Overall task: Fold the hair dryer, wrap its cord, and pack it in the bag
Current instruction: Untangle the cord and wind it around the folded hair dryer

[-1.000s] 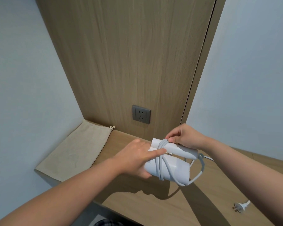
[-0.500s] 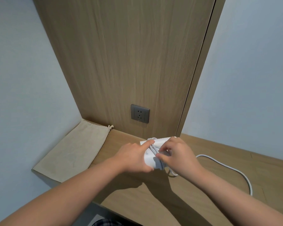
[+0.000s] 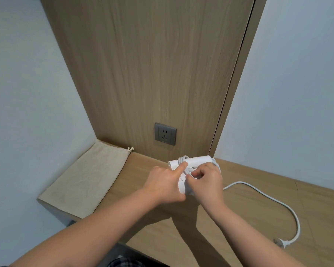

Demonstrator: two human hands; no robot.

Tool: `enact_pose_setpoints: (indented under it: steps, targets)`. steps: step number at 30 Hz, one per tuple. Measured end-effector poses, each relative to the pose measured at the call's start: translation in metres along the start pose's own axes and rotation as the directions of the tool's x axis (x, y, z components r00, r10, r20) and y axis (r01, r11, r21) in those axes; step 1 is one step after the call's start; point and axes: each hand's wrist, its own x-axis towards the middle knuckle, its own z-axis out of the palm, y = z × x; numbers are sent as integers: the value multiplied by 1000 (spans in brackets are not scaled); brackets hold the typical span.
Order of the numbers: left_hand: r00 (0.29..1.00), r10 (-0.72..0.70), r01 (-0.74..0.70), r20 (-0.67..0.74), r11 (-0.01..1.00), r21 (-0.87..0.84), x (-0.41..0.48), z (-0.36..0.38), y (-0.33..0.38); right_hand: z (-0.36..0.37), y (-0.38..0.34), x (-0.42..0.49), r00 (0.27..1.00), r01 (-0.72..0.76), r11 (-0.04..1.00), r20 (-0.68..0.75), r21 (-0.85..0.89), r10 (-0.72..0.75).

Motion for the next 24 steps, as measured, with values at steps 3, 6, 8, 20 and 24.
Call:
enact_pose_setpoints:
  steps: [3,6,8,20,24]
  targets:
    - [1000,8,-8,-10,1000,0,2,2,0,1,2,1,1000,4,1000,-1,15,-4]
    - [998,-7,11,62,998,-57,1,4,-8,-5,5,5,985,132,990,118,-49,-126]
    - [992,-15,28,124,994,-107,1,3,-14,-15,6,13,962,157,987,226,13,-156]
    - [927,-93,356,364,527,-772,17,-9,-61,-59,74,65,947,-283,949,196,142,254]
    - [907,-55,409,417,348,-843,21,-9,-66,-37,76,63,861,-243,970,457,-11,221]
